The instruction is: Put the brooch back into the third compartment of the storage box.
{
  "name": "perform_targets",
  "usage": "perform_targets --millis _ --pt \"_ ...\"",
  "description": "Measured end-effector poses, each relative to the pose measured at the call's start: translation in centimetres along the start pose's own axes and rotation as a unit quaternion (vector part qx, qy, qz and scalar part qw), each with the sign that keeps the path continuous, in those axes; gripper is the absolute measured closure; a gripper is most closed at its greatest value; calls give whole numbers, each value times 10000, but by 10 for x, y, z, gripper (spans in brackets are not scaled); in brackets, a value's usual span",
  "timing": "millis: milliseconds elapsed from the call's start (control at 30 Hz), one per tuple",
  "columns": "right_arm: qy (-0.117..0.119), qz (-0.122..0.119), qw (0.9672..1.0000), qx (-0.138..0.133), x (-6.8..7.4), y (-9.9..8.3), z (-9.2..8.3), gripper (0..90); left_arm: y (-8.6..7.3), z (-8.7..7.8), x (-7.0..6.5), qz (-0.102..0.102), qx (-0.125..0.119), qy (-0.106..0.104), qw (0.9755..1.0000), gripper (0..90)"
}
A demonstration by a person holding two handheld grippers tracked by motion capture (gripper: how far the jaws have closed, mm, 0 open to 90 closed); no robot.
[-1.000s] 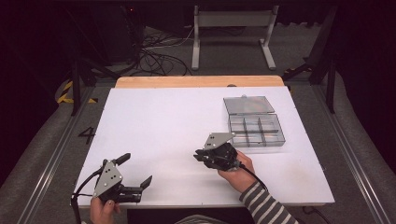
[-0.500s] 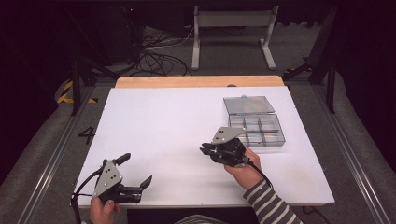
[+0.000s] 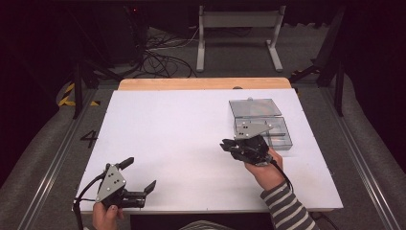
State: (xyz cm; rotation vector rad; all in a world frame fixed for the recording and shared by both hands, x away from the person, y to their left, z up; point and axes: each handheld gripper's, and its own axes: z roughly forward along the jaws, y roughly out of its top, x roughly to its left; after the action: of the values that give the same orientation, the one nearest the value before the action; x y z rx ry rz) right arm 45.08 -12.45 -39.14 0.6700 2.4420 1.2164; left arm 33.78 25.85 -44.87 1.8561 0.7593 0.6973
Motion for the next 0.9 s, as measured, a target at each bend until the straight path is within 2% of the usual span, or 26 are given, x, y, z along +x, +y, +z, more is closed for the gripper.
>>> perform_targets --millis 567,900 --pt "-399 281 9988 -87 -24 -11 -30 802 0 1 1 -40 31 13 10000 15" --pt "-729 489 9961 -130 -38 -18 -46 801 -1 1 0 -37 38 -8 10000 15"
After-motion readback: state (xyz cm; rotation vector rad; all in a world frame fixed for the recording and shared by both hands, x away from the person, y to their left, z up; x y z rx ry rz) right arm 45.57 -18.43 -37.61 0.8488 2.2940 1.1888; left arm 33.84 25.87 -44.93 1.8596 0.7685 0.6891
